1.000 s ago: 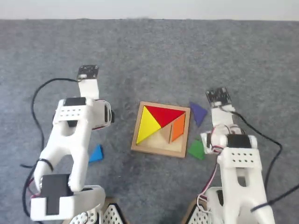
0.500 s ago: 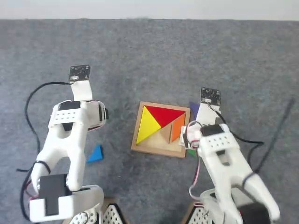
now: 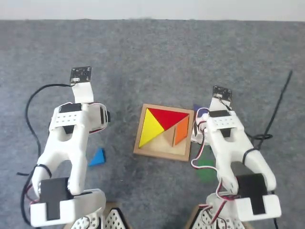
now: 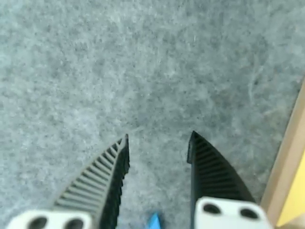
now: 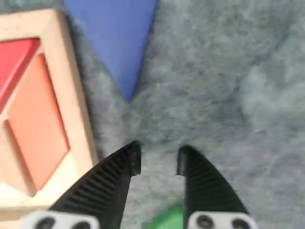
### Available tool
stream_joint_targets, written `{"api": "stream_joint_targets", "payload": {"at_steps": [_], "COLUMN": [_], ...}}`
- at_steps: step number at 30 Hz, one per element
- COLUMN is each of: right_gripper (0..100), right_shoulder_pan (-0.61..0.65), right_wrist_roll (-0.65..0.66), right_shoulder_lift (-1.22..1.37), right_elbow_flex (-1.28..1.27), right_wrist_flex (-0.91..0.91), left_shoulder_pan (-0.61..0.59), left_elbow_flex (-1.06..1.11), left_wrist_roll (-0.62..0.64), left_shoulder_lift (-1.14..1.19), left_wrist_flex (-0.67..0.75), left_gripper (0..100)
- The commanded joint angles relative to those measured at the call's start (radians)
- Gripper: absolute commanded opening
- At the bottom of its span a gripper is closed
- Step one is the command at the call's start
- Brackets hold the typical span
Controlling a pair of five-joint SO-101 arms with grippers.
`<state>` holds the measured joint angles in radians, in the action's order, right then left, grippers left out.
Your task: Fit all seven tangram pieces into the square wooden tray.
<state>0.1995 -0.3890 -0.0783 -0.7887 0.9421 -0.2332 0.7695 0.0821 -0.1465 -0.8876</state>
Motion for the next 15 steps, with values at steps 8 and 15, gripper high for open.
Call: {"api": "stream_joint_targets", "payload": {"at_steps": [8, 15], "right_gripper": [16.5, 11.8], "right_shoulder_pan": [-0.133, -0.007], "right_wrist_roll": [0.129, 0.603], "right_shoulder_lift": [-0.038, -0.352], "right_elbow_flex": [0.126, 0.061], "right_wrist_flex": [0.163, 0.464], "left_shoulder_pan": [-0.003, -0.002], "left_elbow_flex": [0.015, 0.022], "left_wrist_roll": [-0.014, -0.014], "left_shoulder_lift": [-0.04, -0.04], "left_wrist_flex": [0.06, 0.063], "left_gripper": [20, 20]}}
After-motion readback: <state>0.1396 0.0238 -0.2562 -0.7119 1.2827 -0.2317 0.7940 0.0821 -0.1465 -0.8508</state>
